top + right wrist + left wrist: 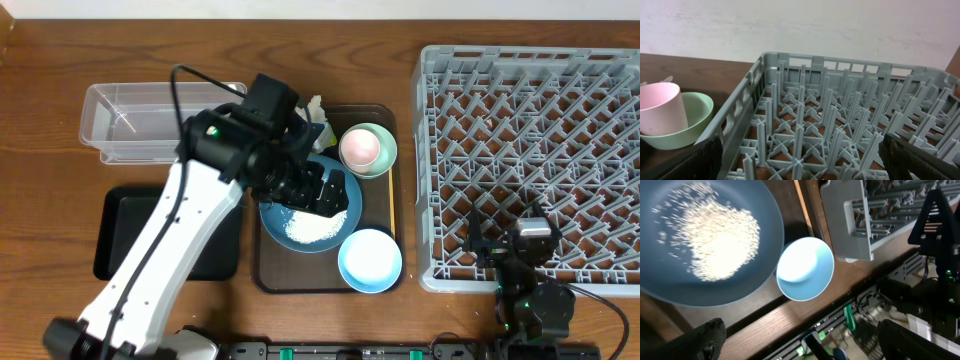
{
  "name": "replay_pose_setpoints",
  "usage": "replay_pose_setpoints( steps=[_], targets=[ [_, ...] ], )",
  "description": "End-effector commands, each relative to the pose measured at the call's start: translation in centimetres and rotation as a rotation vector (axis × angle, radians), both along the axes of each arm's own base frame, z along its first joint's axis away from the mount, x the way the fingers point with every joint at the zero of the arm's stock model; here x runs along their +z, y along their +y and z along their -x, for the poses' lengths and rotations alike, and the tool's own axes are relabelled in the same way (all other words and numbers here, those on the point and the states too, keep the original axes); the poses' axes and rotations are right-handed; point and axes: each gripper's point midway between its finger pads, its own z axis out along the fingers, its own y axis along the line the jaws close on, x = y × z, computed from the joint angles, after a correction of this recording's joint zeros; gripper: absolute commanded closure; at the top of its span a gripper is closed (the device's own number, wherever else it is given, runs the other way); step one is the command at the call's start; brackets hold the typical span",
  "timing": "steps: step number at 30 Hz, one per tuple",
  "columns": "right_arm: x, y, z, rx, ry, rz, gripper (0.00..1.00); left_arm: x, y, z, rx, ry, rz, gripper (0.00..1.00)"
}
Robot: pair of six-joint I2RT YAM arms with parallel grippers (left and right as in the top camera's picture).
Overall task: Sort waste into correct bins and load items into the dishwasher rack
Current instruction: 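Reach the left gripper to the blue plate's rim and grasp it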
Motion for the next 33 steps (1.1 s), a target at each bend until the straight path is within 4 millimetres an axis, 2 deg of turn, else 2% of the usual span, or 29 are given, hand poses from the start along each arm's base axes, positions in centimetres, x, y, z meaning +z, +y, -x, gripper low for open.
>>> replay_pose_setpoints(
  steps=[1,4,6,10,14,20,23,28,31,33],
  targets=[
    [-0.1,0.2,0.0,0.009,0.004,0.009,0.01,-0.2,-1.5,0.6,-0.048,0.031,0.025,0.01],
    [-0.1,0.2,0.0,0.009,0.004,0.009,0.01,-2.0,-1.0,0.0,0.075,0.026,-0.142,0.01],
    [-0.1,0.2,0.0,0.009,0.004,0.009,0.01,-2.9,-0.2,-0.7,0.167,-0.048,-0.291,0.01],
    [-0.1,0.2,0.0,0.009,0.004,0.009,0.01,-2.8,-0.1,-1.8,0.312,-0.245,-0.464,0.01],
    [-0.1,0.2,0.0,0.009,0.004,0.009,0.01,-2.0,-1.9,-2.2,0.311,-0.37,-0.461,0.01],
    [-0.1,0.2,0.0,0.009,0.004,0.009,0.01,-2.2,-4.3,-1.5,0.268,-0.357,-0.388,0.01],
    [-0.1,0.2,0.0,0.009,0.004,0.009,0.01,-3.7,-4.9,-1.5,0.259,-0.343,-0.388,0.01],
    [-0.1,0.2,0.0,0.009,0.004,0.009,0.01,-7.8,-5.5,-2.3,0.249,-0.322,-0.441,0.0],
    [-0.1,0.2,0.0,0.009,0.004,0.009,0.01,-9.7,-6.0,-3.4,0.255,-0.335,-0.476,0.11],
    [-0.1,0.2,0.0,0.009,0.004,0.009,0.01,-10.9,-6.2,-4.2,0.265,-0.35,-0.503,0.13]
  ],
)
